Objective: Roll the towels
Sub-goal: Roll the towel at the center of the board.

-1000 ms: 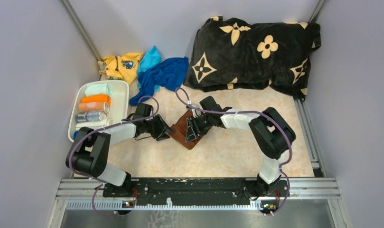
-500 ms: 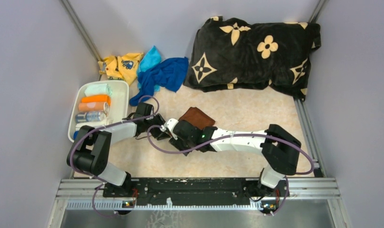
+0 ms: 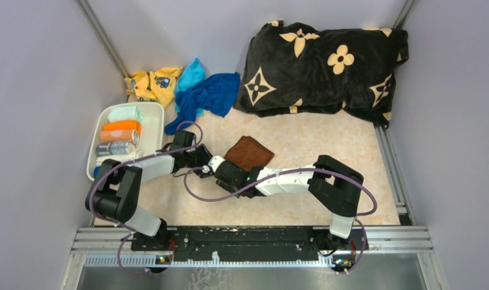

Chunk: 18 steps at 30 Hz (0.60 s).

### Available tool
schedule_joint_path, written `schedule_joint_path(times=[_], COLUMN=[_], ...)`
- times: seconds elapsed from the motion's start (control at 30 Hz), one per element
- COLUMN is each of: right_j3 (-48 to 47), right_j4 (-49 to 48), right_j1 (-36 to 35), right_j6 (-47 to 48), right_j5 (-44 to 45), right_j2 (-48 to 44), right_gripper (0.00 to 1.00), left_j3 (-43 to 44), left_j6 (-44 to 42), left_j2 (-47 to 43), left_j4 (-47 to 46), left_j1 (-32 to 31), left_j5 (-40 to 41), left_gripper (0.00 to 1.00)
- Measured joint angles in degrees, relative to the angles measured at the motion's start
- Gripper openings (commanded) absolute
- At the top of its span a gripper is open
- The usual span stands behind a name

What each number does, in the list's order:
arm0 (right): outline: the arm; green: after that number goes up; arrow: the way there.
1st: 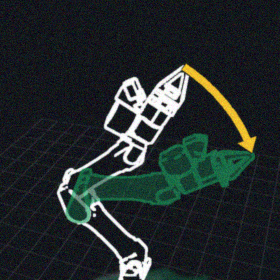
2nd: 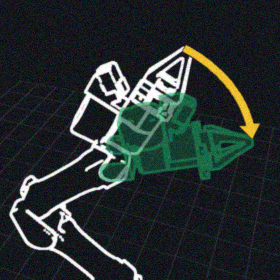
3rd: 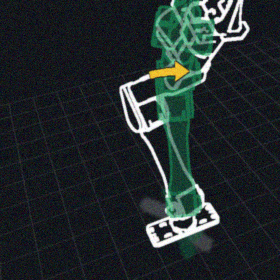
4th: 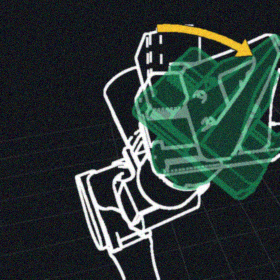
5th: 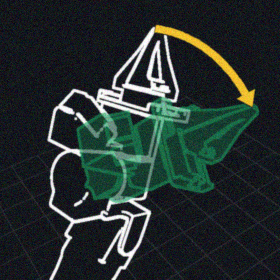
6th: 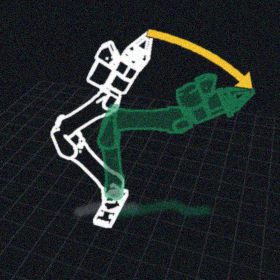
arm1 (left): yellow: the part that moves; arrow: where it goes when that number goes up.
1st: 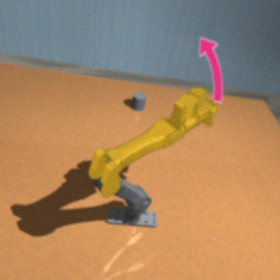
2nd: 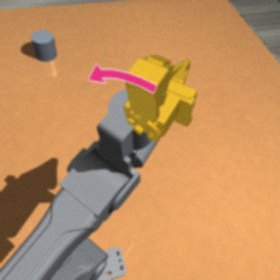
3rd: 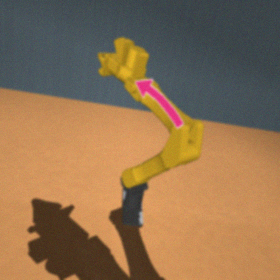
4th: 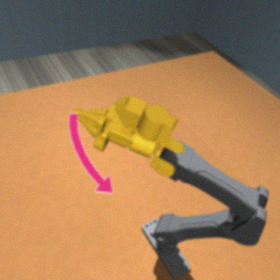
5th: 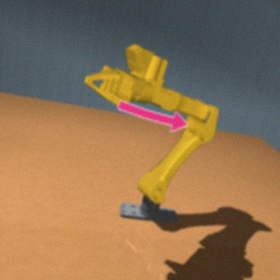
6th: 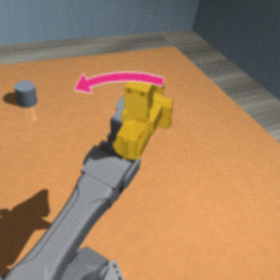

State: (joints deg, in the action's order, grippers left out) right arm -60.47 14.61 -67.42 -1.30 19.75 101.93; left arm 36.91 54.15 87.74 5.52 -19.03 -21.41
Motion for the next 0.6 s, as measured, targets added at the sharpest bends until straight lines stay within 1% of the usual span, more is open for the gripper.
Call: schedule_joint_path(times=[0.07,0.1,0.13,0.23,0.3,0.43,0.5,0.57,0.6], right_j3=[0.0,0.0,0.0,0.0,0.0,0.0,0.0,0.0,0.0], right_j4=[-0.5,-0.7,-0.9,-1.1,-1.2,-0.8,-0.4,-0.2,-0.3], right_j1=[-0.1,-0.1,-0.1,0.0,0.4,2.0,4.4,7.8,10.1], right_j6=[0.3,0.3,0.4,0.9,0.8,0.9,0.5,-0.6,-1.6], right_j5=[1.1,1.4,1.8,3.2,3.5,-0.4,-5.9,-13.2,-18.2], right_j2=[0.7,0.9,1.1,1.5,1.4,0.6,-0.3,-1.2,-1.4], right_gripper=[0.46,0.43,0.36,0.11,0.0,0.0,0.0,0.0,0.0], left_j3=[0.3,0.5,0.6,0.8,1.0,1.5,1.5,1.5,1.4], left_j6=[0.0,0.0,-0.1,-0.2,-0.3,-1.2,-1.7,-2.4,-2.6], left_j2=[0.2,0.4,0.5,0.7,0.7,0.2,-0.8,-2.6,-3.4], left_j4=[0.0,0.0,0.0,0.1,0.2,1.0,1.9,3.8,4.5], left_j1=[0.0,0.0,0.0,0.0,0.0,-0.1,-0.1,-0.1,-0.1], left_j5=[-0.1,-0.1,-0.1,-0.1,0.0,0.6,1.6,3.0,3.5], left_gripper=[0.51,0.51,0.51,0.53,0.56,0.65,0.69,0.72,0.73])
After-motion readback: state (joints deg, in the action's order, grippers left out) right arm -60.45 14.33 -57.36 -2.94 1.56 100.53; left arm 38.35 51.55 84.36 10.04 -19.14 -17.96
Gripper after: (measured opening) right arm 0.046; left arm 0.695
